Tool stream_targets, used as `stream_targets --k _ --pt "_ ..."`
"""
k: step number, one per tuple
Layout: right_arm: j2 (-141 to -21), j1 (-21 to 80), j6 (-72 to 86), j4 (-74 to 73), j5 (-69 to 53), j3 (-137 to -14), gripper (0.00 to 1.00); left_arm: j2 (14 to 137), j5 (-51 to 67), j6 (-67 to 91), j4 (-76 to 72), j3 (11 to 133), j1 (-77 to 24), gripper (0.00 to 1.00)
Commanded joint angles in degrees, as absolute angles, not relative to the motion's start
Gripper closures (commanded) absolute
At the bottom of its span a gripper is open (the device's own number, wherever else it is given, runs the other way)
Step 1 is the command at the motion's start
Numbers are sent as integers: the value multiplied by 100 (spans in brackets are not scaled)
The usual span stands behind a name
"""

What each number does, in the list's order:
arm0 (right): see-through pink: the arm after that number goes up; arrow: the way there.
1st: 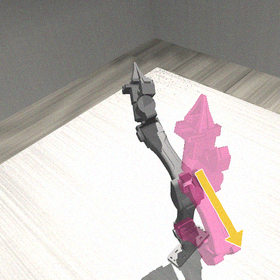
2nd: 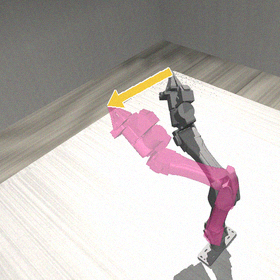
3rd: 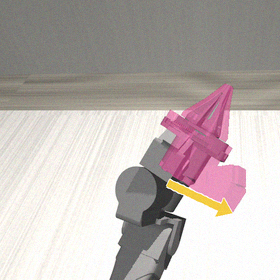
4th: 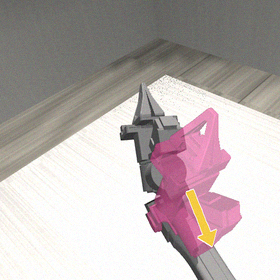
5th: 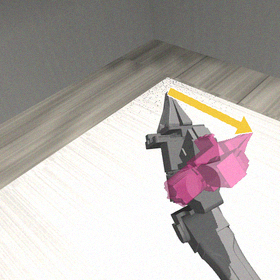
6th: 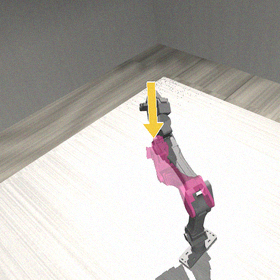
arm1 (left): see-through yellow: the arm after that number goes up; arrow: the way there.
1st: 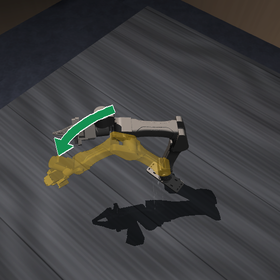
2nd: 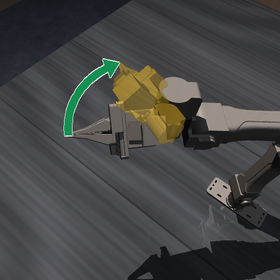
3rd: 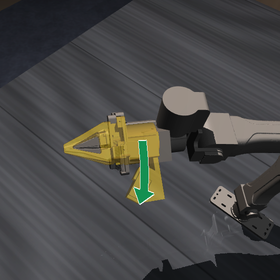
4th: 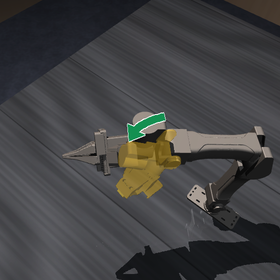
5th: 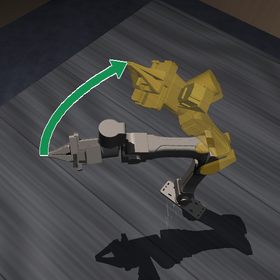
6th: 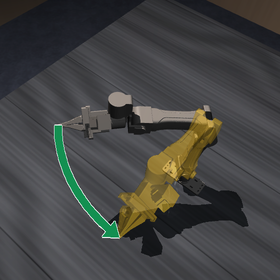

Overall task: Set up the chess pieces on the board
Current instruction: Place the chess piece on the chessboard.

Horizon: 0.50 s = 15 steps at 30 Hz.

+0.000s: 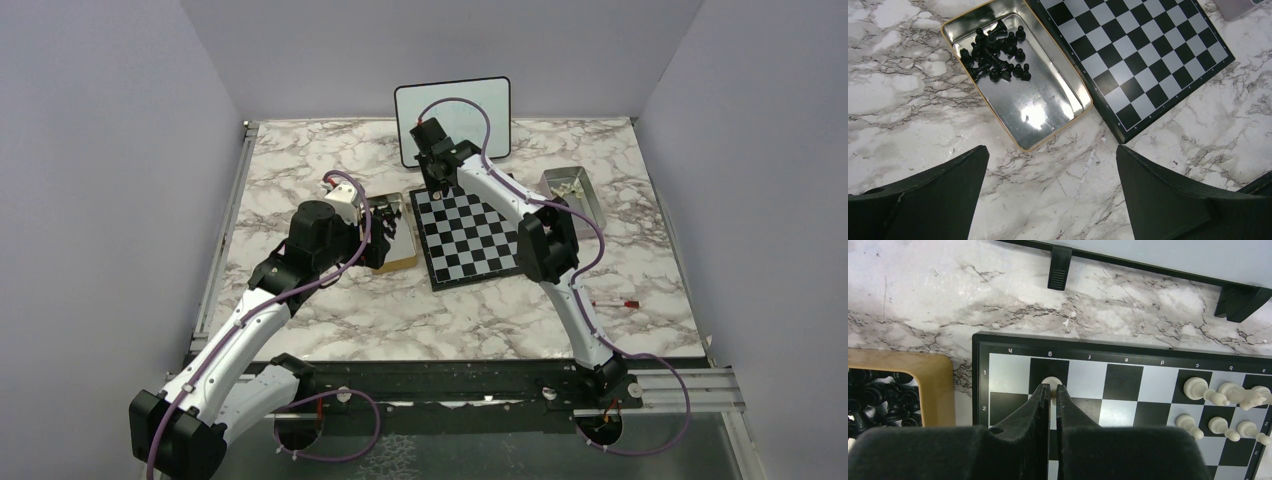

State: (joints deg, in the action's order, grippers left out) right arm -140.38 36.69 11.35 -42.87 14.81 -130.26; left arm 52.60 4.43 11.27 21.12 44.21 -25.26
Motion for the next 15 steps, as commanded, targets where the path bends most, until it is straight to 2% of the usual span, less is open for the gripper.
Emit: stream_targets --k 1,15 --pt "-14150 3693 1138 -4079 1602 -13163 88 5210 416 1046 2101 4438 -2549 1" --pt "-14176 3698 1208 -4001 1550 -13079 85 5210 431 1046 2101 4438 -2549 1"
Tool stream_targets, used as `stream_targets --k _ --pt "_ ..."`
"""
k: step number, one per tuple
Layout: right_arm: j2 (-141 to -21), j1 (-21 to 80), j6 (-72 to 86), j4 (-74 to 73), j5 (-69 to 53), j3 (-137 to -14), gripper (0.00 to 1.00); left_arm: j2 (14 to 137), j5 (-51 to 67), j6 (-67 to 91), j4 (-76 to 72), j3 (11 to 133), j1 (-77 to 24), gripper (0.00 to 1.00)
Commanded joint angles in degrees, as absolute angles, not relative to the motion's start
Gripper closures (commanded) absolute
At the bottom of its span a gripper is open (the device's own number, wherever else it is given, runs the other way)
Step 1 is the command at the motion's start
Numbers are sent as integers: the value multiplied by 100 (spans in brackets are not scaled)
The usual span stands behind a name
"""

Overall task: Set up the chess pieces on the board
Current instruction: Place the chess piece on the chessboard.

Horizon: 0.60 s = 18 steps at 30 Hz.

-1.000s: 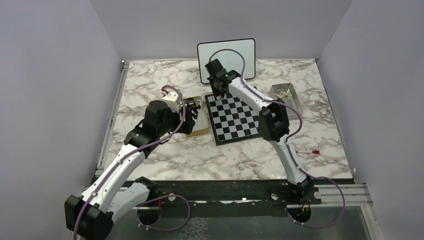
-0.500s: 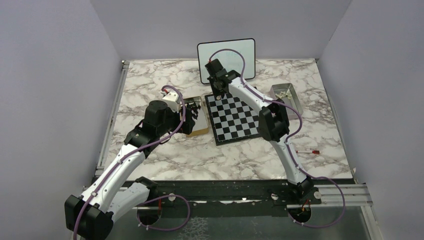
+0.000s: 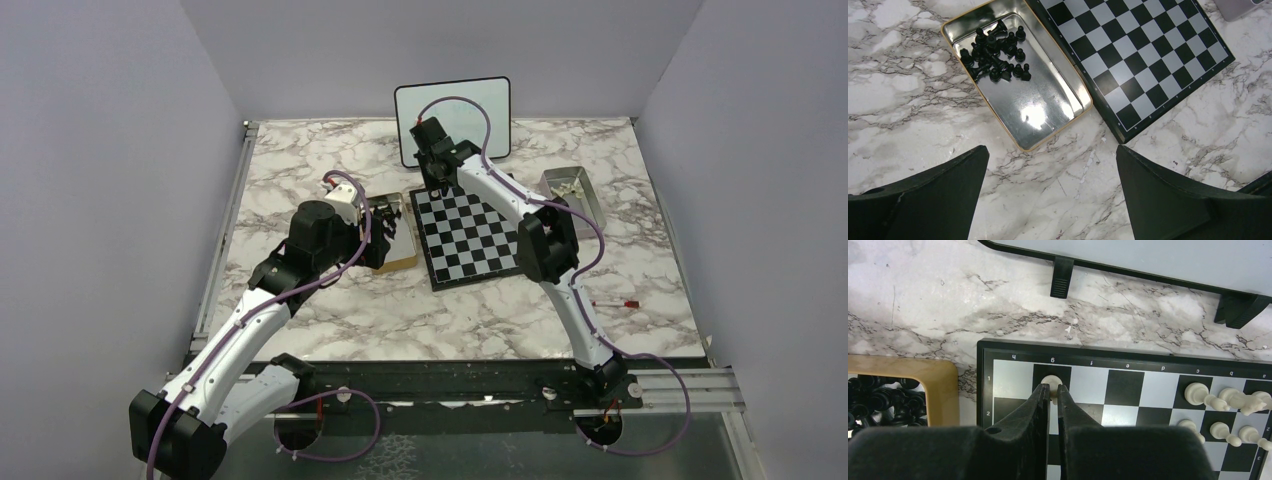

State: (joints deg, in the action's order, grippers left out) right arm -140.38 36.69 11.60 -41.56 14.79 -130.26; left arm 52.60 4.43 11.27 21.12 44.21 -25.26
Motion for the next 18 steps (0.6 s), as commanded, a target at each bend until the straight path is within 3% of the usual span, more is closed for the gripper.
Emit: stream_targets --k 1,18 --pt "-14184 3694 1205 -4015 1555 -13078 85 5204 423 1046 2096 4433 -2549 1" --pt "-14229 3699 1204 -4040 1529 -13050 81 5175 407 1057 2109 4427 -2549 1"
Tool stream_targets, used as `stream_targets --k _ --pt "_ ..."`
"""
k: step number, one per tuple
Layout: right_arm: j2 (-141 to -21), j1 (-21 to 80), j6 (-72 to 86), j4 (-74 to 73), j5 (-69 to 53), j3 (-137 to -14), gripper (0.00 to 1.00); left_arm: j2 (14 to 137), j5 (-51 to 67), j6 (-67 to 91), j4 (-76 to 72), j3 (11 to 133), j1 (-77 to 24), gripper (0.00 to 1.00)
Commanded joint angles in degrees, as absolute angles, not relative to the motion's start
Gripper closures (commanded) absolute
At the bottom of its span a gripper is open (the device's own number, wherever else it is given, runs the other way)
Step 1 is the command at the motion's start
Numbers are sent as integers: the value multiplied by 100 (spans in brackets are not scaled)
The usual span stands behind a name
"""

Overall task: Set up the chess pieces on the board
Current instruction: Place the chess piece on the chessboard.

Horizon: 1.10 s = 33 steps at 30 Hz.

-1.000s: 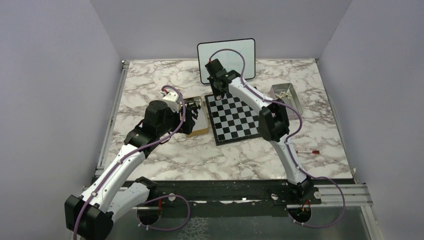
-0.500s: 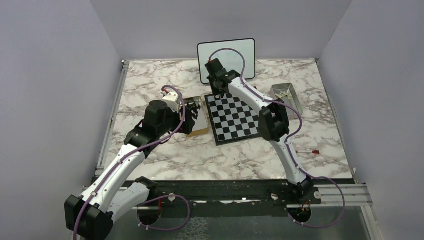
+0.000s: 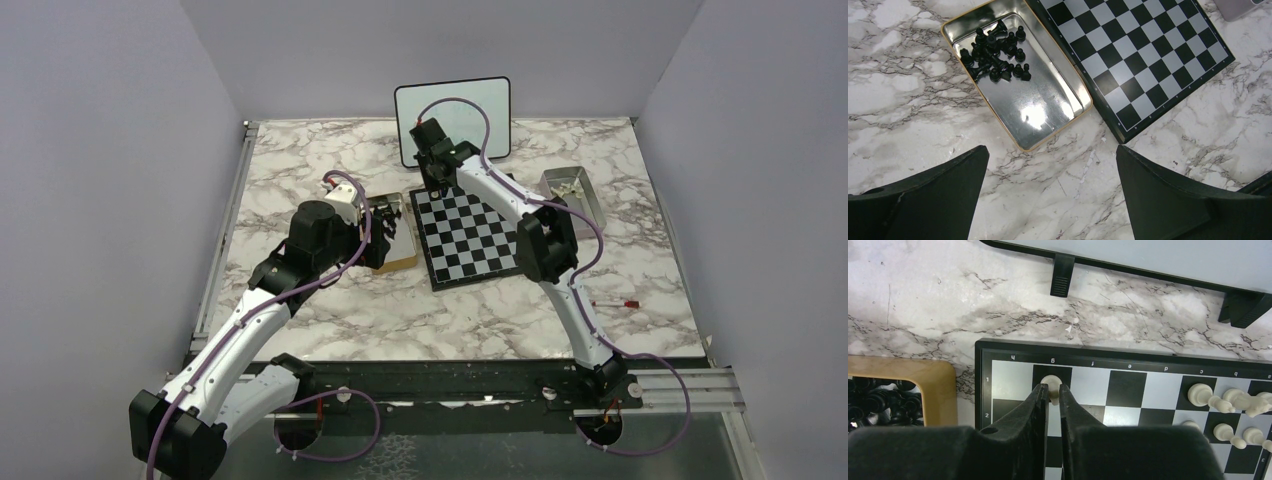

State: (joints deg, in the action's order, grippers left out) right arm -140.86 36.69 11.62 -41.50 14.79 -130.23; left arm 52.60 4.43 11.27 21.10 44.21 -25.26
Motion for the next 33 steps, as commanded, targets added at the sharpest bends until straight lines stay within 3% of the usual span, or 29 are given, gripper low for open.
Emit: stream_targets --k 1,14,23,33 --pt "-14234 3698 1204 -4040 1538 -13064 80 5177 411 1055 2109 4429 -2549 1" --pt "-13789 3699 1133 -4131 1455 -13295 61 5146 419 1064 2109 4412 -2549 1" --pt "-12817 3637 1014 -3855 2011 -12140 61 5151 472 1081 2108 4412 -2549 1" --pt "-11621 2889 878 -3668 2084 -10850 64 5133 479 1085 2102 4412 -2549 1"
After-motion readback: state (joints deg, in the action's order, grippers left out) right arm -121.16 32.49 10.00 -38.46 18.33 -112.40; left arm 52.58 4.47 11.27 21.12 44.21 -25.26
